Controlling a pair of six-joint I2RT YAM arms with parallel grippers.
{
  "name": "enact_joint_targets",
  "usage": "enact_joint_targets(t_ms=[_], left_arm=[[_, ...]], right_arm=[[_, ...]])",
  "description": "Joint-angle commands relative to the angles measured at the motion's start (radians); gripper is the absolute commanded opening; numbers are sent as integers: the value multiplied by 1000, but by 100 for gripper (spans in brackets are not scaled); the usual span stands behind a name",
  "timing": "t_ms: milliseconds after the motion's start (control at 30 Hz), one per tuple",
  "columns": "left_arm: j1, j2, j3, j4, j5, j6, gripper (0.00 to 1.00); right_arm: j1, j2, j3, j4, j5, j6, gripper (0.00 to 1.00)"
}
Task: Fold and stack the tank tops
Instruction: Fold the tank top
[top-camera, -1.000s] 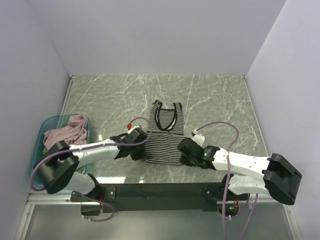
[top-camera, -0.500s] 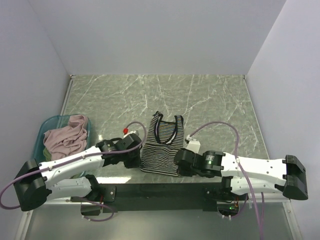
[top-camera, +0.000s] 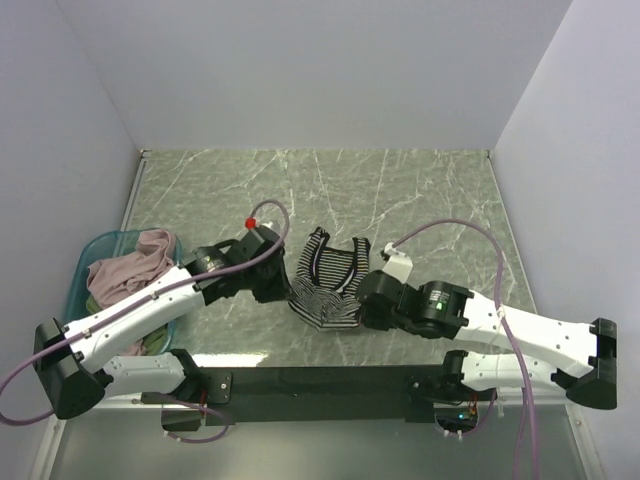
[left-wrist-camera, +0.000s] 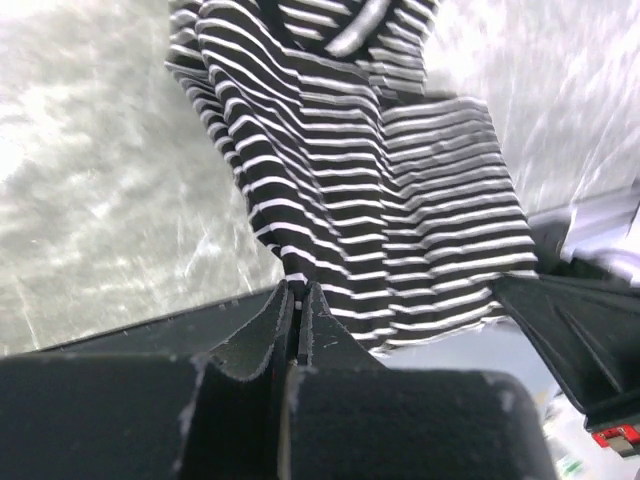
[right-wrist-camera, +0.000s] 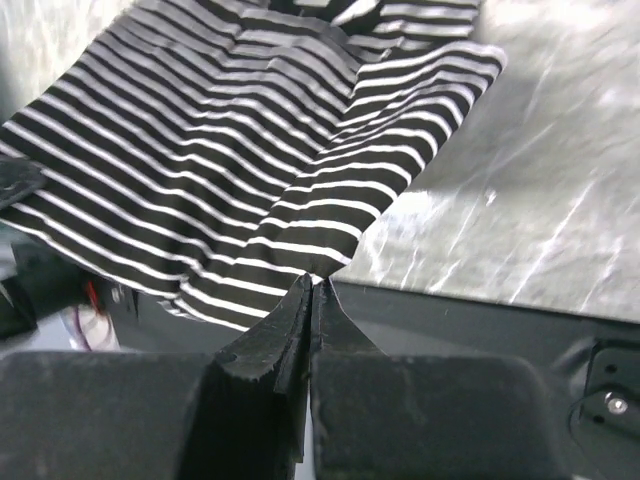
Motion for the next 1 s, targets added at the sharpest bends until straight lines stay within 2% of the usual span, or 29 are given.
enact_joint_targets(t_ms=[0, 67, 233, 500, 633, 800, 900, 933, 967], left_arm=[[103, 4, 23, 17, 37, 45, 1], [143, 10, 12, 51, 64, 42, 1], [154, 26, -37, 86, 107, 27, 1], [192, 83, -19, 134, 125, 25, 1], [233, 139, 10, 171, 159, 25, 1], [310, 274, 147, 230, 197, 41, 1], [355, 401, 255, 296, 264, 7, 1], [368, 440, 285, 313, 269, -7, 1], [388, 511, 332, 385, 266, -17, 5]], right_arm=[[-77, -35, -1, 63, 11, -52, 1], [-128, -55, -50, 107, -59, -72, 0], [-169, -64, -139, 213, -165, -79, 0], [-282, -49, -153, 290, -259, -140, 0], [-406, -8, -147, 363, -351, -200, 0], [-569, 97, -83, 443, -475, -279, 3], [-710, 212, -27, 510, -584, -330, 3], [-744, 248, -7, 529, -604, -350, 7], [-815, 337, 17, 540, -625, -359, 11]])
